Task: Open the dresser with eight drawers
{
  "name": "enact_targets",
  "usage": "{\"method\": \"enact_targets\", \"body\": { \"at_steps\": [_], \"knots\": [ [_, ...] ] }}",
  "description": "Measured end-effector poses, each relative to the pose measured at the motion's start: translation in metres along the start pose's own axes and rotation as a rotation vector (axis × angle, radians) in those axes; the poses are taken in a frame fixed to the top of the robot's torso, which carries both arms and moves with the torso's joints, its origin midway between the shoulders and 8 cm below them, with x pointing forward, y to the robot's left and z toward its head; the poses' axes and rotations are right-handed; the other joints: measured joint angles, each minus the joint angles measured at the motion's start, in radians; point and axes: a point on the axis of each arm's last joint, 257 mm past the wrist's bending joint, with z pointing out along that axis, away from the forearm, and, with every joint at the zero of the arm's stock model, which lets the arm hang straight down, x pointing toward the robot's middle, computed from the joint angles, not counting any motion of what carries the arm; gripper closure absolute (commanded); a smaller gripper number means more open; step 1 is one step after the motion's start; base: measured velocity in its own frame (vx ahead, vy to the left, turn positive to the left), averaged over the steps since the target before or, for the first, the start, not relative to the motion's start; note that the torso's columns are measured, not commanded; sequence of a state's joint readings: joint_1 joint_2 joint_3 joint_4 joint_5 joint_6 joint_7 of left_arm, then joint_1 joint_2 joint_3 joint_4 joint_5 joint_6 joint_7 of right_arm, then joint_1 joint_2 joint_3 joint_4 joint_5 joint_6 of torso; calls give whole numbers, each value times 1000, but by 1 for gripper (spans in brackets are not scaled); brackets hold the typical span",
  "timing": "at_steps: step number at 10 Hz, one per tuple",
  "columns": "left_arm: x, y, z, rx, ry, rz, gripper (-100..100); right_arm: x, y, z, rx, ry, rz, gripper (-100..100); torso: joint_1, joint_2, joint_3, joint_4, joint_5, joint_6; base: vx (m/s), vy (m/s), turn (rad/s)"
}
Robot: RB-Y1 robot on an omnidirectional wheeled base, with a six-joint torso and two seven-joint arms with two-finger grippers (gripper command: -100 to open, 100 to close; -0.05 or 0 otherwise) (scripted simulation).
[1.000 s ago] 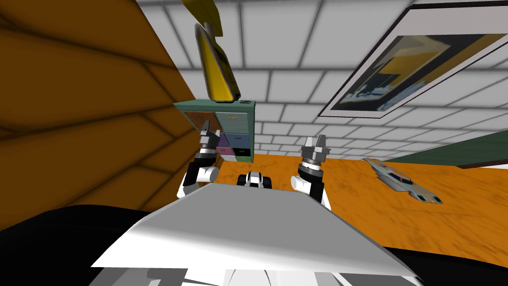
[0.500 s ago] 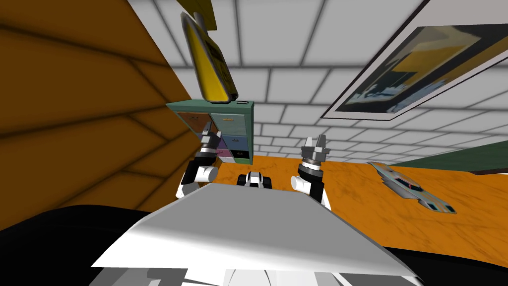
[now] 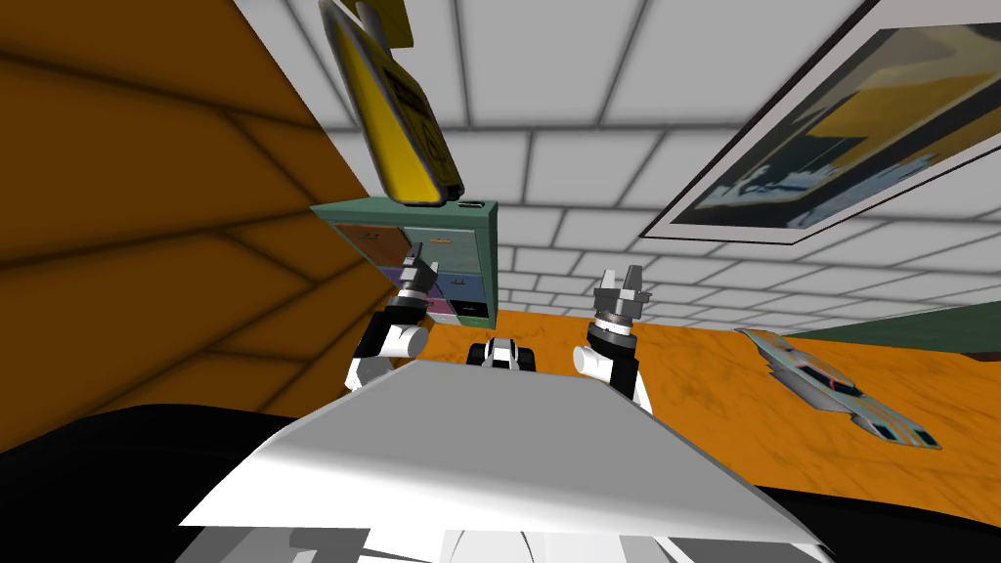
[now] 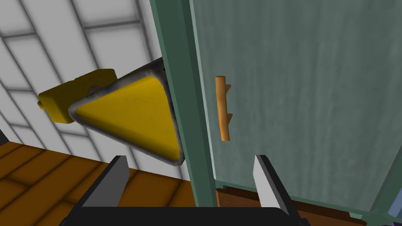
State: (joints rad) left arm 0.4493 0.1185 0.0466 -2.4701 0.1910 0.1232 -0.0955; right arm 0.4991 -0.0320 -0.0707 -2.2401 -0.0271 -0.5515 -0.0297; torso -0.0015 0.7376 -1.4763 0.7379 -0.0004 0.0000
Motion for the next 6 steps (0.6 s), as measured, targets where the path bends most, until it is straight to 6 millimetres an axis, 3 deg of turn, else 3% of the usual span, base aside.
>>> {"method": "enact_targets", "body": {
  "at_steps": [6],
  "knots": [
    [1, 19, 1, -103, 7, -41, -100, 0, 0, 0, 0, 0, 0, 0, 1, 1, 1, 0, 0, 0, 102, -48, 31]
  ]
}}
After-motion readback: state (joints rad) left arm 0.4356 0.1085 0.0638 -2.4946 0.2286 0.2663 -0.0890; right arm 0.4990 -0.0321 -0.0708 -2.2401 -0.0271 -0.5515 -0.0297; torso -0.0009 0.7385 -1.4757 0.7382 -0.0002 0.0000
